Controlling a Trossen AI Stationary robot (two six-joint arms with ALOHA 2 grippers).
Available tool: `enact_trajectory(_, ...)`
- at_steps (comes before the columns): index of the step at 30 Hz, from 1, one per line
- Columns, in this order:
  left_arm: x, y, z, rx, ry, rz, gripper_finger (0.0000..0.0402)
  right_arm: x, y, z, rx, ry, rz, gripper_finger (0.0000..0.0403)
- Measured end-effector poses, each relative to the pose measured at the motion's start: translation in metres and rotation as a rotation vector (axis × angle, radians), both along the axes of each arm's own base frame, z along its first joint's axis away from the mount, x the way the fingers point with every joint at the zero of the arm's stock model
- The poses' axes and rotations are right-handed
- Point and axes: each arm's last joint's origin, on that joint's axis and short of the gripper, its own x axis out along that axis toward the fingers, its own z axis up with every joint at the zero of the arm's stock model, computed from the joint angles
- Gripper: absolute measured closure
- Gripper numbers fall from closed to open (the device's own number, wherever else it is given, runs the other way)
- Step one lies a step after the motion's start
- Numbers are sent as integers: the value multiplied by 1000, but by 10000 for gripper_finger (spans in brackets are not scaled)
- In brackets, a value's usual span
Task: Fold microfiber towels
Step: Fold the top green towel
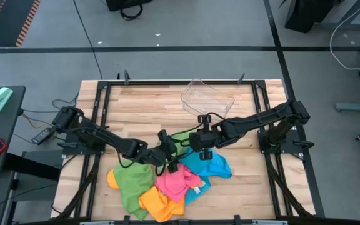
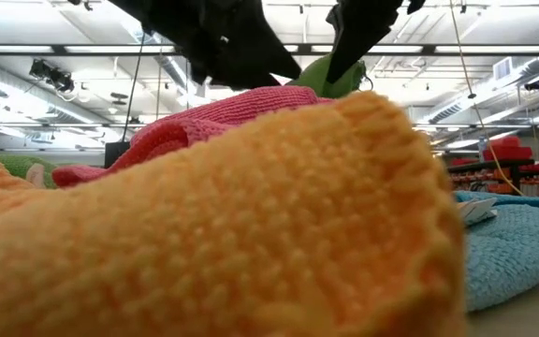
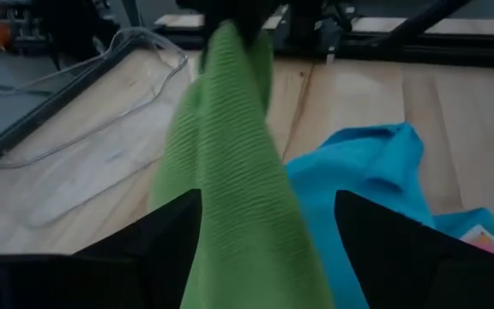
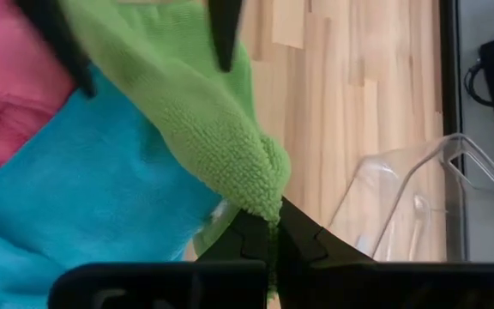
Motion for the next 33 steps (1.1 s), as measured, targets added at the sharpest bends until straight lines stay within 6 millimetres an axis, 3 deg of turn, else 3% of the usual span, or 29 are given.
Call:
enact_trajectory(11,9,8,-18,49,52,19,133,3,-4,1,15,-30,-30,397)
enact_trajectory(24,-11,5,-41,11,307,34,224,3,-4,1,18,-29,-38,397)
enact_trajectory(33,-24,-3,-49,-89,456,-41,256,2,-4,1,17,-27,-35,397)
